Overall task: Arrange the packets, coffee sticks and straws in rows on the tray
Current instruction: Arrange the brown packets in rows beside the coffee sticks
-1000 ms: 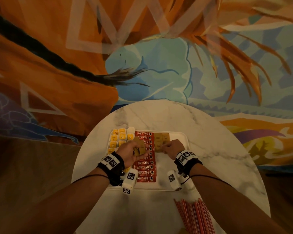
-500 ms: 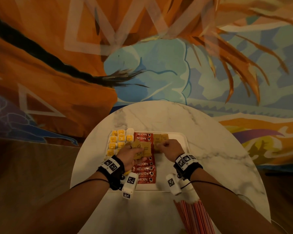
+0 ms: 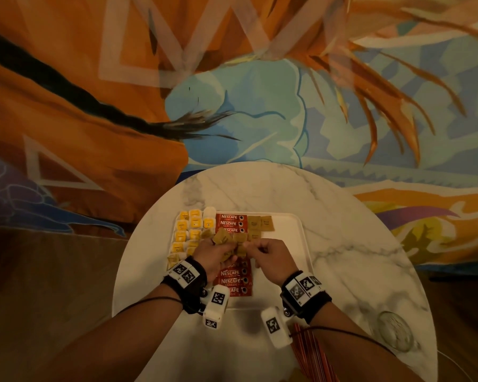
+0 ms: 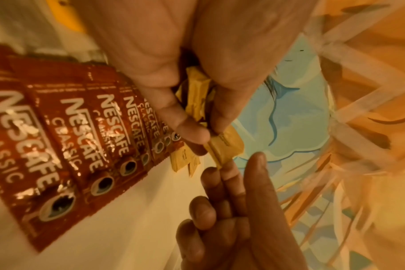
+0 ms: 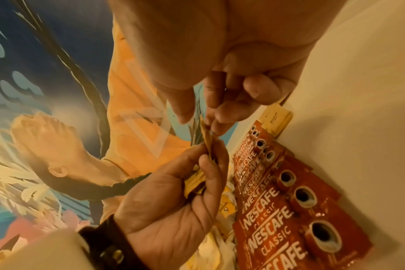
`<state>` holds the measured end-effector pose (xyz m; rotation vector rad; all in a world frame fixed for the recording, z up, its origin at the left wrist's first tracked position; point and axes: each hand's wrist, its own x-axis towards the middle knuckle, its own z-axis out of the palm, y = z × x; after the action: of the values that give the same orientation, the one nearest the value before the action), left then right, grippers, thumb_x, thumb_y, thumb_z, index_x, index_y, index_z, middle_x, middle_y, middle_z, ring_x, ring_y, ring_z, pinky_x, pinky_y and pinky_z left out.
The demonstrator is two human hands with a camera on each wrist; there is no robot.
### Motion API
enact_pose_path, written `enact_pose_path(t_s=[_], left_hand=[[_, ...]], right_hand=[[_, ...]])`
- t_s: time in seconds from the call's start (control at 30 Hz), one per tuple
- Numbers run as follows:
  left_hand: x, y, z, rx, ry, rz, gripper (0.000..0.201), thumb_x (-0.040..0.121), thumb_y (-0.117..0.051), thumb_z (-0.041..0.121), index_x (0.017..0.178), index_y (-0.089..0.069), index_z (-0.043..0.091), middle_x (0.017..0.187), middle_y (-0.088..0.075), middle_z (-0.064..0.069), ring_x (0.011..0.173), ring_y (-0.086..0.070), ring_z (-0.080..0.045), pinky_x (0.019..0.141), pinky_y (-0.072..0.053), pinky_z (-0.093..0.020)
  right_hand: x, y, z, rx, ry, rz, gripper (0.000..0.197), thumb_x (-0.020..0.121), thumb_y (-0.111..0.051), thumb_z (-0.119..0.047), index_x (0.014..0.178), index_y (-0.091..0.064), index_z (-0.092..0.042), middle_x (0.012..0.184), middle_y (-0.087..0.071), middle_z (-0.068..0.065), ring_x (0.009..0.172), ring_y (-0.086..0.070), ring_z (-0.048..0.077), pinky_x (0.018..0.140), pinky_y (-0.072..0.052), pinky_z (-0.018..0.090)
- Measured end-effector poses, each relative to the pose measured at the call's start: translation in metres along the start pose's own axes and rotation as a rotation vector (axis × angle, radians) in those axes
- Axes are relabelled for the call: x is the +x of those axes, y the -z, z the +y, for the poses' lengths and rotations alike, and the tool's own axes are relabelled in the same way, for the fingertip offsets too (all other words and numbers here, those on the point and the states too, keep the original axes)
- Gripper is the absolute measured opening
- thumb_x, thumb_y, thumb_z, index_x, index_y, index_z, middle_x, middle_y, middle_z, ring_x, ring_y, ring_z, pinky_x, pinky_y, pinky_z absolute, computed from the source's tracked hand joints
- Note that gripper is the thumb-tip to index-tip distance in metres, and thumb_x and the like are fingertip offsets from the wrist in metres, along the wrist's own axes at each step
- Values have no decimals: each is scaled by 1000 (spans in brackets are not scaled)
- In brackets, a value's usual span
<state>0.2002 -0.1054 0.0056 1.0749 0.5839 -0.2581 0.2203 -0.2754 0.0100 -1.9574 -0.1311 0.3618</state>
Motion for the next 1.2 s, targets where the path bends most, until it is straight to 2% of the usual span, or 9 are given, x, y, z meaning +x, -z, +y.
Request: enact_pose_path(t_s=[0.1, 0.2, 0.4, 0.6, 0.73, 0.8, 0.93, 1.03, 1.2], left_hand=[[-2, -2, 1, 11, -1, -8, 16, 89, -66, -2, 104, -67, 3, 112, -71, -20, 94, -68, -28, 65, -58, -28], [-2, -4, 1, 15, 2, -16, 23, 89, -67, -2, 111, -66, 0, 112, -72, -18, 97, -68, -29, 65, -58, -28], [-4, -9, 8, 7, 13, -90, 20, 87, -69, -1, 107, -69, 0, 107, -73, -21, 87, -70, -29, 69, -58, -30], [-1, -11, 14, -28, 37, -108, 22, 92, -64, 6, 114, -63, 1, 108, -71, -23, 89, -70, -33, 75, -59, -37], [-1, -8, 15, -49, 79, -150, 25, 95, -57, 10, 117, -61, 0, 113, -70, -25, 95, -68, -38, 92, -53, -45], [-2, -7, 14, -74, 93, -167, 26, 95, -52, 10, 117, -61, -1, 115, -69, -27, 101, -66, -41, 97, -50, -49], [-6, -6, 14, -60, 111, -191, 27, 99, -46, 10, 121, -59, 0, 113, -71, -24, 110, -65, -43, 88, -56, -44], [-7, -6, 15, -32, 124, -193, 27, 101, -50, 12, 124, -59, 1, 113, -71, -23, 109, -67, -41, 78, -60, -37], [-7, -5, 13, 24, 104, -153, 26, 99, -56, 10, 122, -62, -1, 108, -72, -25, 94, -72, -35, 63, -61, -31]], right_hand=[[1, -1, 2, 23, 14, 10, 10, 88, -73, -25, 79, -77, -24, 72, -73, -10, 63, -61, -5, 66, -48, 20], [5, 4, -2, -47, 9, 32, 22, 88, -71, -23, 68, -73, -33, 67, -70, -17, 63, -61, -4, 68, -50, 24], [26, 27, -8, -120, -15, 76, 17, 87, -67, -25, 75, -74, -15, 73, -73, 5, 65, -65, 15, 74, -59, 43], [52, 55, -3, -226, -51, 141, 15, 89, -67, -19, 81, -76, -10, 81, -74, 13, 69, -64, 19, 72, -55, 38], [61, 62, 17, -366, -171, 93, 18, 91, -65, -22, 85, -77, -9, 87, -74, 11, 84, -68, 28, 79, -53, 38], [64, 63, 27, -420, -220, 82, 19, 91, -65, -24, 84, -76, -11, 87, -74, 9, 81, -66, 25, 73, -52, 33], [65, 60, 32, -484, -254, 86, 27, 92, -65, -26, 67, -68, -18, 64, -61, -2, 63, -56, 16, 49, -36, 21], [66, 56, 32, -517, -281, 110, 36, 91, -66, -28, 56, -59, -24, 57, -55, -6, 54, -50, 10, 46, -32, 21], [67, 52, 33, -536, -279, 103, 23, 91, -65, -26, 79, -77, -10, 73, -67, 4, 68, -59, 18, 53, -38, 22]])
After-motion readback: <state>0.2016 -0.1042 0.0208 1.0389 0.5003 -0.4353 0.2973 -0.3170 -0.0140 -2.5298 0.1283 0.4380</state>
